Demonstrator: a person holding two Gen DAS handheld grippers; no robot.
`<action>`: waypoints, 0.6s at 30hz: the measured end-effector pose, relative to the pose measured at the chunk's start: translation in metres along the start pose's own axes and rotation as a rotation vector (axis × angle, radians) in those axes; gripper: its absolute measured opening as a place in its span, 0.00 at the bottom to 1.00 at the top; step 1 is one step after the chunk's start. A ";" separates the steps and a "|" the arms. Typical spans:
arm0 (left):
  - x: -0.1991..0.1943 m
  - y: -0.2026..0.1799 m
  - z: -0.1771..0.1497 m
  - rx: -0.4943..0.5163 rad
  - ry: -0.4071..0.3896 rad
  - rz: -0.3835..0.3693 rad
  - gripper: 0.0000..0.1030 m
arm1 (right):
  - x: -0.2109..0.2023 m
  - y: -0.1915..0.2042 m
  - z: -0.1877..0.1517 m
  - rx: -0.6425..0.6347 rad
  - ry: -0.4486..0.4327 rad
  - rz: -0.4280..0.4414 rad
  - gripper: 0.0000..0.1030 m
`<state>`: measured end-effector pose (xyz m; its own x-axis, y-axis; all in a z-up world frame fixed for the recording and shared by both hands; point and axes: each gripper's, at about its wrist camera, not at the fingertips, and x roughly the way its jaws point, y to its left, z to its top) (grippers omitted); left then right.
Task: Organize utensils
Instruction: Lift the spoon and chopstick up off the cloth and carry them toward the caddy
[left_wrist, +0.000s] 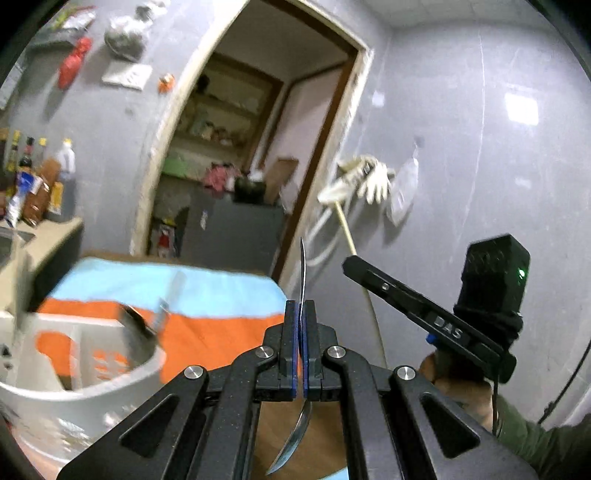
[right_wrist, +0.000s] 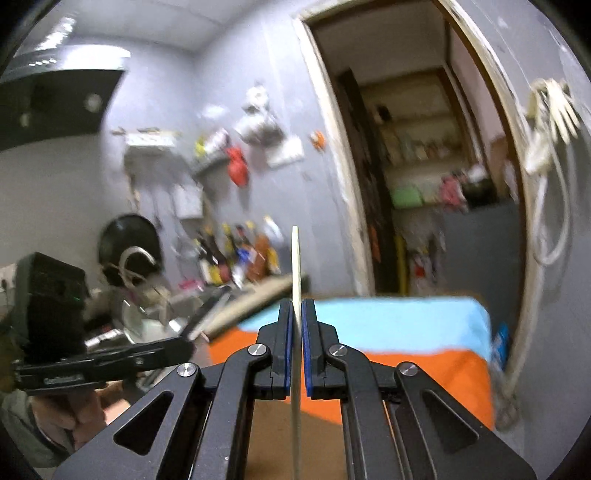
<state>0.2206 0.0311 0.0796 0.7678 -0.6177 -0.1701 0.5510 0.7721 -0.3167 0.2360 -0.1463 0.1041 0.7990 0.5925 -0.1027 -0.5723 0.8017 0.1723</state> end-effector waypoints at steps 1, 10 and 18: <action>-0.006 0.005 0.006 -0.005 -0.021 0.008 0.00 | 0.005 0.007 0.004 0.002 -0.023 0.028 0.03; -0.052 0.046 0.045 0.021 -0.158 0.136 0.00 | 0.055 0.054 0.026 0.016 -0.155 0.168 0.03; -0.096 0.101 0.056 -0.075 -0.349 0.153 0.00 | 0.091 0.076 0.027 0.072 -0.257 0.236 0.03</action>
<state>0.2211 0.1765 0.1164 0.9116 -0.3980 0.1030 0.4057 0.8306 -0.3814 0.2699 -0.0336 0.1343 0.6721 0.7139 0.1966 -0.7393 0.6323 0.2316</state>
